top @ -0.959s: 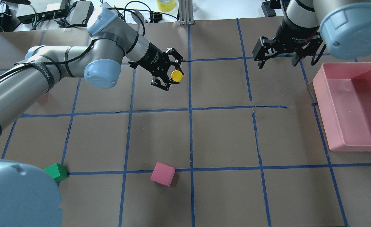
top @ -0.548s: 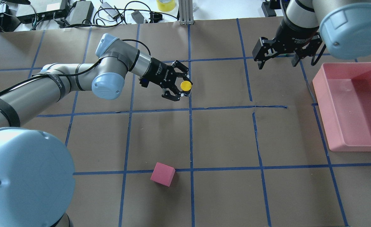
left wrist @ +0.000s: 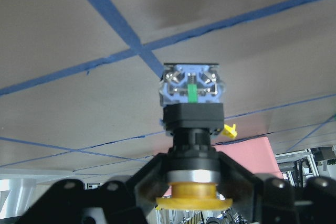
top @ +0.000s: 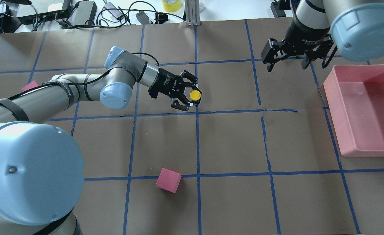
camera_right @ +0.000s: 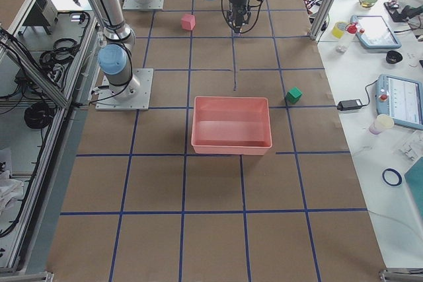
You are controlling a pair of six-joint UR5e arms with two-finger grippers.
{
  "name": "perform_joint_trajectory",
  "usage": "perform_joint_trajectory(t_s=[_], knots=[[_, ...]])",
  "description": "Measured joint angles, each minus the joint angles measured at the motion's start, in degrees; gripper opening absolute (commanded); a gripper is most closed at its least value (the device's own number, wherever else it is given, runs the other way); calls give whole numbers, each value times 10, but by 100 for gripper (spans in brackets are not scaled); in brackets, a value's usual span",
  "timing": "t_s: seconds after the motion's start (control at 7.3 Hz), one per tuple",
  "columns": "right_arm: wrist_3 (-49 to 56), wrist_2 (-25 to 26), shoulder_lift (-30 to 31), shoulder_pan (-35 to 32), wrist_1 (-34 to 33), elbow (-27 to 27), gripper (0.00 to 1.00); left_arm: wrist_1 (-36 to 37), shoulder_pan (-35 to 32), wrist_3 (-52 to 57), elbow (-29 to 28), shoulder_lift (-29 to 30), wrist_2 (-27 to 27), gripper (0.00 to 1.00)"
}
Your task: Align button upright
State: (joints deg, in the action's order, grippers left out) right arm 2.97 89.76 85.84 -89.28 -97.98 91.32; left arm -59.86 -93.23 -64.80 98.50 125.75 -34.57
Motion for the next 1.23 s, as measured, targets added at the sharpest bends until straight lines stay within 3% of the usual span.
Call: perform_joint_trajectory(t_s=[0.14,0.27,0.41,0.96,1.23], knots=[[0,0,0,0,0,0,100,0,0,1,-1,3,-1,11],[0,0,0,1,0,0,100,1,0,1,-1,4,-8,63],[0,0,0,1,0,0,100,1,0,1,-3,4,-22,96],[0,-1,-1,1,0,0,100,9,0,1,-28,-18,-73,100],[0,-1,-1,1,1,0,100,-16,-4,0,-67,-74,-163,100]])
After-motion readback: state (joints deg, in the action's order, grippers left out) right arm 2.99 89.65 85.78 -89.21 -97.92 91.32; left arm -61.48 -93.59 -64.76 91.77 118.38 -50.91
